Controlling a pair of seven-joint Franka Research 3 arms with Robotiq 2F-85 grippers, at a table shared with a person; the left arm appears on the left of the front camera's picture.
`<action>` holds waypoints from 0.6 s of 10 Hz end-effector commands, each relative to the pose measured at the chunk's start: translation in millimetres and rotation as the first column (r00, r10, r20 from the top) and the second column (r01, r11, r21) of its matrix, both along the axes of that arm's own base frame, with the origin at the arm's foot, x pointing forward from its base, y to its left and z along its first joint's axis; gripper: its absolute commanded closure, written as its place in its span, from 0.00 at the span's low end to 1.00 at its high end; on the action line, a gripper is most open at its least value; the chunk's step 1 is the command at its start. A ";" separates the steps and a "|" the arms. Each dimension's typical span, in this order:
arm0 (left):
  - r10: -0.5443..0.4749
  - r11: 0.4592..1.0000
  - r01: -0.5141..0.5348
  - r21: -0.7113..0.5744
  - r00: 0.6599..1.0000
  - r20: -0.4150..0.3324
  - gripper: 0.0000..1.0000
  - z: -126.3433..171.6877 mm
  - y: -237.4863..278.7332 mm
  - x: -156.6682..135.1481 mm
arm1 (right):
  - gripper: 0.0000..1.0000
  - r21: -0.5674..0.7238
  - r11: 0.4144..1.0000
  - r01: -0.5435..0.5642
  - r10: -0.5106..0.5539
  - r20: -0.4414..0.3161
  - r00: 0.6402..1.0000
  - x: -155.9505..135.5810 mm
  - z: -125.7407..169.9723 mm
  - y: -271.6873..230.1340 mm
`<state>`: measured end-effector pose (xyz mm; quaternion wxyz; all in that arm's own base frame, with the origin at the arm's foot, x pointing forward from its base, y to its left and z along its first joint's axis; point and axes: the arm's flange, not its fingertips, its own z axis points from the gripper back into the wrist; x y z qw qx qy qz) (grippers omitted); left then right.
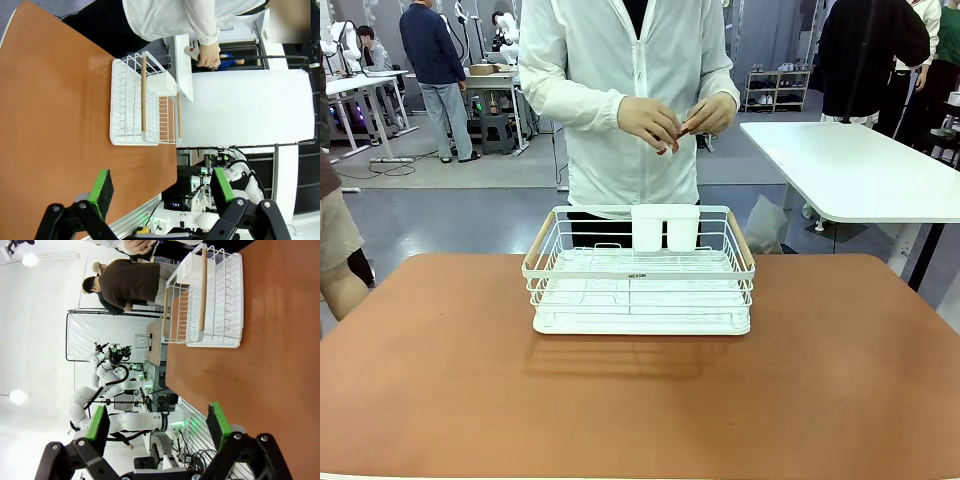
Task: Clean the table.
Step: Pick up the Lint Roller when the human hands it over.
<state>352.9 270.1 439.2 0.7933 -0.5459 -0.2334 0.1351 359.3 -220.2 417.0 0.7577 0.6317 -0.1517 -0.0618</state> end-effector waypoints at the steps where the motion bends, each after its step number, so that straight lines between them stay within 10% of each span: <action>1: 0.005 1.000 -0.005 -0.030 1.000 0.013 0.00 2.2 1.7 -0.6 | 0.00 0.019 1.000 0.001 -0.002 0.015 1.000 0.3 0.9 0.6; 6: 0.005 1.000 -0.005 -0.030 1.000 0.013 0.00 2.2 1.7 -0.6 | 0.00 0.019 1.000 0.001 -0.002 0.015 1.000 0.3 0.9 0.6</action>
